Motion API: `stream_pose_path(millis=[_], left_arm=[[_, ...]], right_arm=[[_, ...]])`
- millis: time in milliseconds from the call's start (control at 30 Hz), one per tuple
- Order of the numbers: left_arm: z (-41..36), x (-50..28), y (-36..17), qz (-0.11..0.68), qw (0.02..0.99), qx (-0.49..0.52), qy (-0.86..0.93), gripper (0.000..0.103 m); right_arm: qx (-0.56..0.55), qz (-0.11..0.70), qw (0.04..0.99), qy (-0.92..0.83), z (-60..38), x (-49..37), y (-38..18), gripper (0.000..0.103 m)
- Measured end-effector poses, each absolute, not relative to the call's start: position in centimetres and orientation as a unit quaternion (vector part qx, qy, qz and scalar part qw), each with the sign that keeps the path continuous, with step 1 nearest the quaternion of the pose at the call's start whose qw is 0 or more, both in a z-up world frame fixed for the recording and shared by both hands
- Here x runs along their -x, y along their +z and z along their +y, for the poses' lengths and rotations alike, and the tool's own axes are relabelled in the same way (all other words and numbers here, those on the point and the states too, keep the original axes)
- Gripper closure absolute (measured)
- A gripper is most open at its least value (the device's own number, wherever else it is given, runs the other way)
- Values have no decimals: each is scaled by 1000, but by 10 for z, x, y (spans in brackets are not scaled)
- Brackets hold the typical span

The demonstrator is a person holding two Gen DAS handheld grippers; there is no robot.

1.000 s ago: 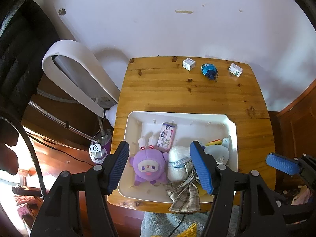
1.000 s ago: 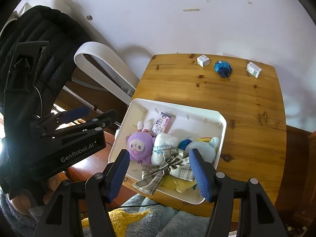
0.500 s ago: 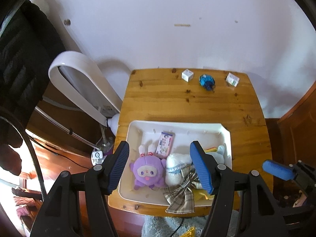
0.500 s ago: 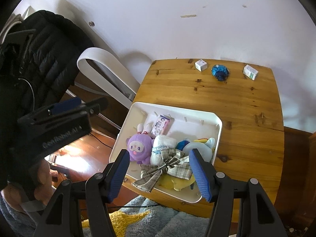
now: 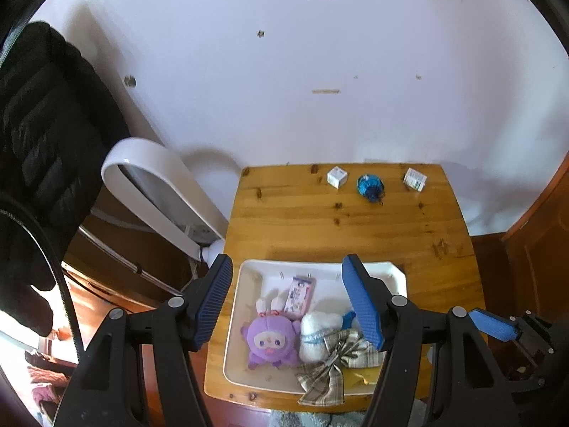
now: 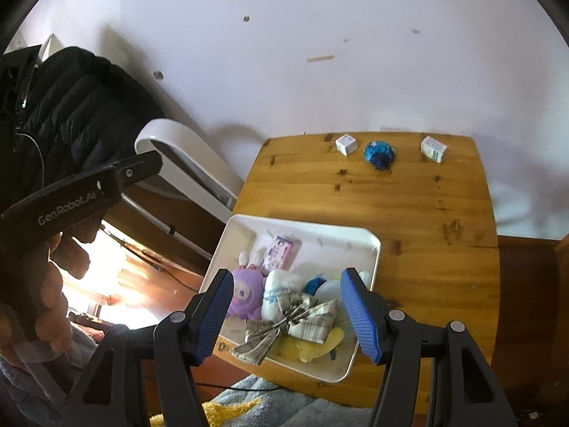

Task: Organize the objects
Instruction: 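Withdraw both tools from the tray toward the blue pouch and white boxes, then grasp the white barcode box with the left tool while the right tool grasps the blue pouch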

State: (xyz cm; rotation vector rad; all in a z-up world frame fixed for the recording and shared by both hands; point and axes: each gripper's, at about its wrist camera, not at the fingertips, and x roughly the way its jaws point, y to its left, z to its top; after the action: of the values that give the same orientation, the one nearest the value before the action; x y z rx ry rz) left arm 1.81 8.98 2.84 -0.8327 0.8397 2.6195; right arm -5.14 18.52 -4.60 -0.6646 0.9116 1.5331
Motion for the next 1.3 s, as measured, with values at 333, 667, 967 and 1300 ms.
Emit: stream_pose_path(millis=[333,667,967,1300], left_arm=[[118,-16,44,322,140,240,905,30],[161,20,60,379,151,197,892,24],[209,80,54,423,165,194,870,18],[261,196,-15,473,160,239,833,18]], right_arm=[[271,367,613,644,215,28,-24,39],[265,327,670,611,280,-1,11,35],[267,321,693,588,358,-22,7,27],[321,374,678,545,461,-57,-90,26]])
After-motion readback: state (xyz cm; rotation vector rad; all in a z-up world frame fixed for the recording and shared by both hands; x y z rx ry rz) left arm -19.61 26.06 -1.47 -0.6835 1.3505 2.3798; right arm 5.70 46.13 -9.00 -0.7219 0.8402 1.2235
